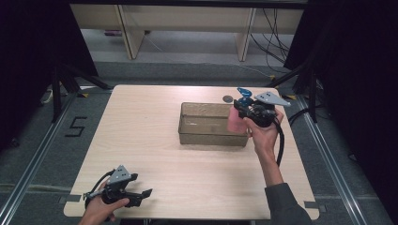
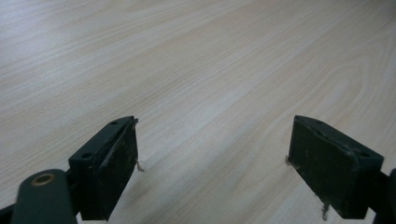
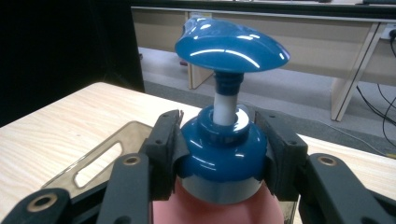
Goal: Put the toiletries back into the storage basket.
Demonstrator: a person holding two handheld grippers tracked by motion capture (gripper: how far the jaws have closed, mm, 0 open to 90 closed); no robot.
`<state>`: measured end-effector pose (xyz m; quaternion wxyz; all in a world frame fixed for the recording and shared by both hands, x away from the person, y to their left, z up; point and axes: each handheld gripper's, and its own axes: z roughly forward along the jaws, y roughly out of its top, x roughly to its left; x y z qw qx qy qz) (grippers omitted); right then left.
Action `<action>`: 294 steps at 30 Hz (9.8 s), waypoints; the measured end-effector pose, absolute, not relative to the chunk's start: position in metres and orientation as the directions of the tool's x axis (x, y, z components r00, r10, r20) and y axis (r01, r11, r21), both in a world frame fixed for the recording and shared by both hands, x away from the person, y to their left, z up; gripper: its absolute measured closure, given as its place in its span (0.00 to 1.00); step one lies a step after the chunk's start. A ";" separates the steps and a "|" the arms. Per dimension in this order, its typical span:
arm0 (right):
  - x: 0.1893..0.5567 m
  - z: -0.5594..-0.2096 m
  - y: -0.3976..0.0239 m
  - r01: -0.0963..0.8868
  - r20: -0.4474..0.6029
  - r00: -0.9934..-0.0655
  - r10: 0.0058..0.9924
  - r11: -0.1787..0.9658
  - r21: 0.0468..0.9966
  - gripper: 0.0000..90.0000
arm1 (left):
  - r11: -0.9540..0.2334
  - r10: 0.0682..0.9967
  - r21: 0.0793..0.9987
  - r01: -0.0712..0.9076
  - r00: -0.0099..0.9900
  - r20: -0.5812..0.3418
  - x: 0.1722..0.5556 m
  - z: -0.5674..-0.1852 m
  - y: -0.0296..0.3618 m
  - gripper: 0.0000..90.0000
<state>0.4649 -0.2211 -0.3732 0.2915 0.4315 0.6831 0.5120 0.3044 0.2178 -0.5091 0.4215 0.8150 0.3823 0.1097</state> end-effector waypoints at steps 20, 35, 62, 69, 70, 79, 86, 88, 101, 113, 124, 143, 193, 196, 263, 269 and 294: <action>0.477 -0.393 -0.220 0.318 0.044 -0.438 0.898 0.109 0.942 0.59 | -0.351 0.712 0.770 0.532 0.686 -0.149 0.305 -0.509 0.217 0.17; 0.479 -0.405 -0.223 0.332 0.030 -0.435 0.900 0.129 0.934 0.59 | -0.331 0.715 0.778 0.534 0.680 -0.163 0.303 -0.509 0.215 0.17; 0.476 -0.426 -0.223 0.359 0.012 -0.440 0.898 0.163 0.919 0.59 | -0.334 0.713 0.778 0.533 0.682 -0.161 0.302 -0.507 0.215 0.17; 0.475 -0.430 -0.223 0.371 0.002 -0.431 0.902 0.175 0.912 0.59 | -0.324 0.715 0.780 0.536 0.678 -0.168 0.302 -0.507 0.215 0.17; 0.476 -0.432 -0.223 0.375 0.015 -0.441 0.897 0.169 0.911 0.59 | -0.328 0.715 0.779 0.534 0.679 -0.165 0.302 -0.507 0.215 0.17; 0.474 -0.440 -0.222 0.398 0.021 -0.424 0.906 0.166 0.902 0.59 | -0.316 0.719 0.785 0.532 0.675 -0.168 0.302 -0.507 0.215 0.17; 0.472 -0.442 -0.221 0.398 0.037 -0.416 0.909 0.145 0.906 0.54 | -0.325 0.718 0.786 0.527 0.678 -0.158 0.302 -0.507 0.216 0.17; 0.471 -0.442 -0.221 0.406 0.048 -0.402 0.914 0.131 0.904 0.46 | -0.312 0.720 0.787 0.532 0.673 -0.169 0.302 -0.507 0.215 0.17; 0.458 -0.431 -0.231 0.406 0.146 -0.401 0.905 0.033 0.913 0.26 | -0.327 0.717 0.785 0.526 0.680 -0.156 0.302 -0.507 0.216 0.17; 0.449 -0.428 -0.229 0.407 0.132 -0.406 0.904 0.049 0.912 0.26 | -0.326 0.717 0.785 0.526 0.680 -0.158 0.302 -0.507 0.216 0.17; 0.441 -0.429 -0.233 0.404 0.147 -0.399 0.905 0.030 0.914 0.26 | -0.325 0.717 0.787 0.524 0.679 -0.157 0.302 -0.507 0.216 0.17; 0.424 -0.427 -0.227 0.429 0.179 -0.401 0.898 0.012 0.903 0.25 | -0.314 0.720 0.788 0.530 0.674 -0.166 0.302 -0.507 0.215 0.17; 0.394 -0.433 -0.215 0.413 0.180 -0.481 0.858 0.040 0.910 0.24 | -0.307 0.727 0.787 0.536 0.665 -0.169 0.303 -0.507 0.215 0.17; 0.393 -0.434 -0.215 0.429 0.214 -0.481 0.850 0.015 0.903 0.24 | -0.324 0.723 0.782 0.533 0.672 -0.159 0.303 -0.506 0.216 0.17; 0.360 -0.447 -0.188 0.441 0.209 -0.583 0.785 0.089 0.893 0.24 | -0.333 0.719 0.778 0.532 0.678 -0.156 0.302 -0.507 0.216 0.17; 0.356 -0.449 -0.185 0.435 0.208 -0.598 0.774 0.095 0.896 0.24 | -0.327 0.720 0.780 0.533 0.675 -0.159 0.302 -0.507 0.216 0.17; 0.342 -0.455 -0.184 0.441 0.208 -0.619 0.758 0.117 0.890 0.20 | -0.327 0.721 0.780 0.533 0.674 -0.158 0.302 -0.507 0.216 0.17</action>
